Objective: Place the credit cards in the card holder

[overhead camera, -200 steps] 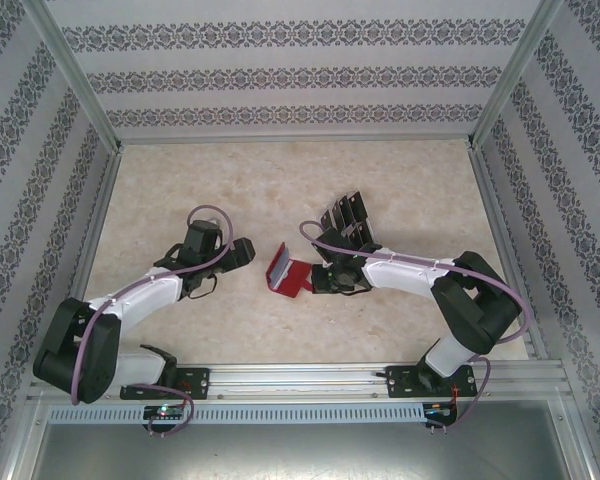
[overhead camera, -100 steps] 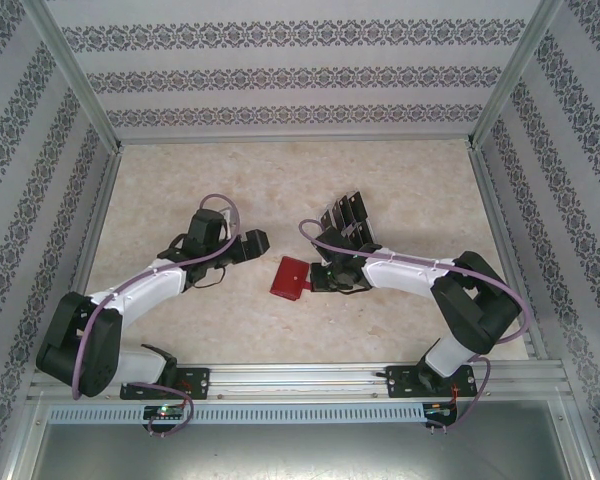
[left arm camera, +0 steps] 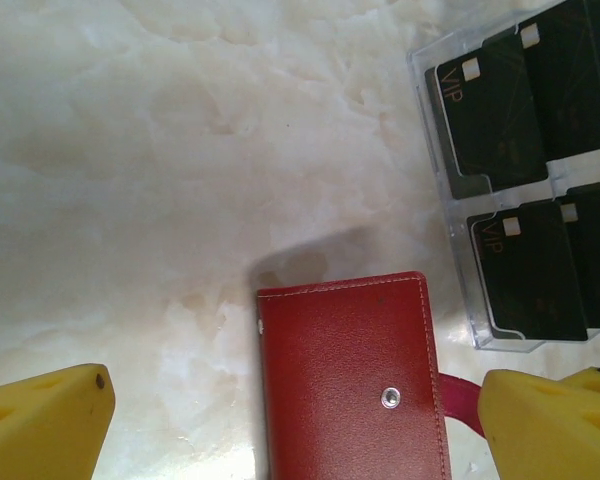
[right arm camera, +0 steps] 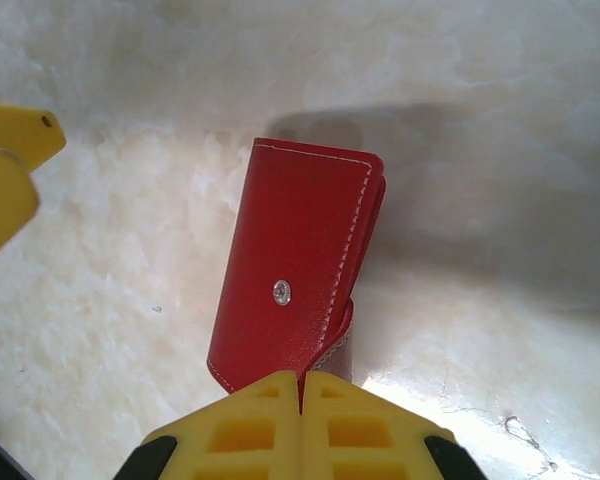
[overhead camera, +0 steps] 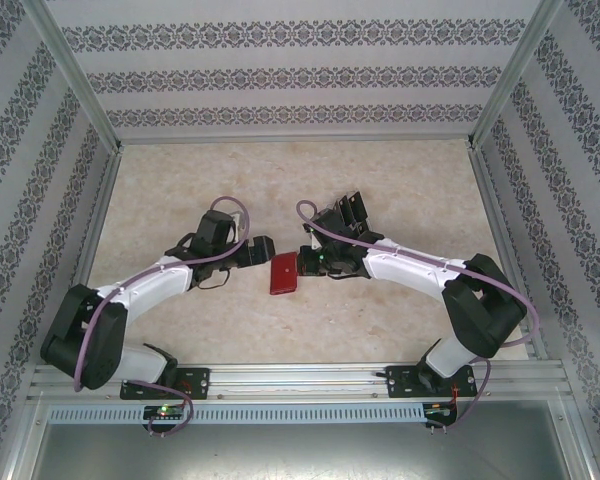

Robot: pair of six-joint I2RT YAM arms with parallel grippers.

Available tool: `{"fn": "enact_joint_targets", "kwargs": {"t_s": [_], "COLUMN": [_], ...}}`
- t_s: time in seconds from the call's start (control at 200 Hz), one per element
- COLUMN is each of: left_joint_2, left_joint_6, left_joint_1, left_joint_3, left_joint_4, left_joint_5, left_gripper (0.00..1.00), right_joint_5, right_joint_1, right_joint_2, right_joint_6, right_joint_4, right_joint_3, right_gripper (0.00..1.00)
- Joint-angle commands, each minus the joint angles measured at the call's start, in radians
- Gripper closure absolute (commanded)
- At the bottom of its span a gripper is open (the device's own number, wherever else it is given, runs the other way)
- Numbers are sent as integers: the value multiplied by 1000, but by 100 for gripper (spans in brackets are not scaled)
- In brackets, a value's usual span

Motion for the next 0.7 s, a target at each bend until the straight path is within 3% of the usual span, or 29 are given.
{"fn": "enact_joint_targets", "kwargs": {"t_s": [0.0,0.425,0.695], "left_joint_2": [29,98,116], "left_joint_6": [37,7,-2], "left_joint_1": [-22,-60,-65], "left_joint_3": [42,82,57], "left_joint_4": [-31,24,42], "left_joint_5": [-9,-5,-20], "left_gripper": [5,4,6], "right_joint_5": [-23,-43,-28], "right_joint_1": [-2,0,-11], "right_joint_2": [-13,-94,-64], "right_joint_6": [13,37,30], "right_joint_4": [7,18,14], "right_joint_3": [7,17,0], "right_gripper": [100,100,100]}}
